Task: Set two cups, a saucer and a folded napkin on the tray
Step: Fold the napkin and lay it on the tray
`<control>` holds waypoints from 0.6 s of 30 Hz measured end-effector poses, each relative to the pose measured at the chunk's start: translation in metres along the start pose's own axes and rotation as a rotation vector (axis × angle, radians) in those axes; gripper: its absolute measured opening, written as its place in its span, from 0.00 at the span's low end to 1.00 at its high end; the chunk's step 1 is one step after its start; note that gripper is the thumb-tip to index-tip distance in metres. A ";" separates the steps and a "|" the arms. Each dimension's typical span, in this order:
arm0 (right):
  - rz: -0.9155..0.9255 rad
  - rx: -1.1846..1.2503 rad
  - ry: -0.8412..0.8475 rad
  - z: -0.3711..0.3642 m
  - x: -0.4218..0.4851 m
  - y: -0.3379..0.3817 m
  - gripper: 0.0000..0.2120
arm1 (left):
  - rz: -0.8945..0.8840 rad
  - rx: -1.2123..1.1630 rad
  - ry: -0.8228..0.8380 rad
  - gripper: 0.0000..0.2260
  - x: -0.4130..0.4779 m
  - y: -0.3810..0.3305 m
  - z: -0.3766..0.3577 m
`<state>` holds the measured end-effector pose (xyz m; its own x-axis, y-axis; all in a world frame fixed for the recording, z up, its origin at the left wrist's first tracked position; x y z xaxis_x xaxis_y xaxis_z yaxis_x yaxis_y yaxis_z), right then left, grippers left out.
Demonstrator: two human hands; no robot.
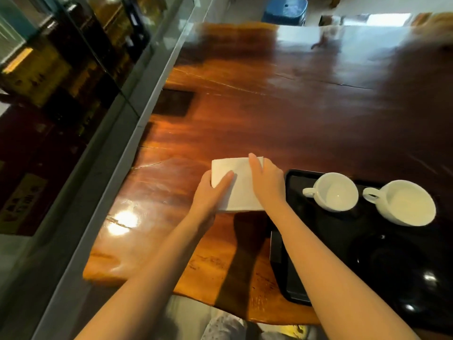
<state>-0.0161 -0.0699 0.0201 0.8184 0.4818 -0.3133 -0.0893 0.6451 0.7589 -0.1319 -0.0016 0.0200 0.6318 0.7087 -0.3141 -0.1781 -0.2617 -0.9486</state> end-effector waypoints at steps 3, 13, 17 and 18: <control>0.015 0.023 -0.049 0.002 0.001 -0.007 0.21 | -0.086 0.146 -0.043 0.21 -0.001 0.010 -0.005; -0.247 0.172 0.356 0.000 -0.007 -0.020 0.21 | 0.031 -0.128 0.003 0.28 -0.014 0.026 0.007; -0.071 0.090 0.240 -0.009 -0.016 -0.024 0.14 | 0.187 -0.228 -0.011 0.26 -0.012 0.025 0.008; -0.050 0.099 0.204 -0.009 -0.020 -0.027 0.13 | 0.206 -0.213 -0.041 0.23 -0.012 0.024 0.006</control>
<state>-0.0351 -0.0908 0.0006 0.6876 0.5672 -0.4534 0.0132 0.6145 0.7888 -0.1477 -0.0125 0.0012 0.5665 0.6512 -0.5049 -0.1341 -0.5317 -0.8363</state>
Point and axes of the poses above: each hand's wrist, its own x-axis towards the middle knuckle, its own z-axis out of the back of the hand, y = z × x, the point moved 1 cm from there along x, towards the middle knuckle, and after that the axes turned 8 degrees about -z, right-handed, at the moved point
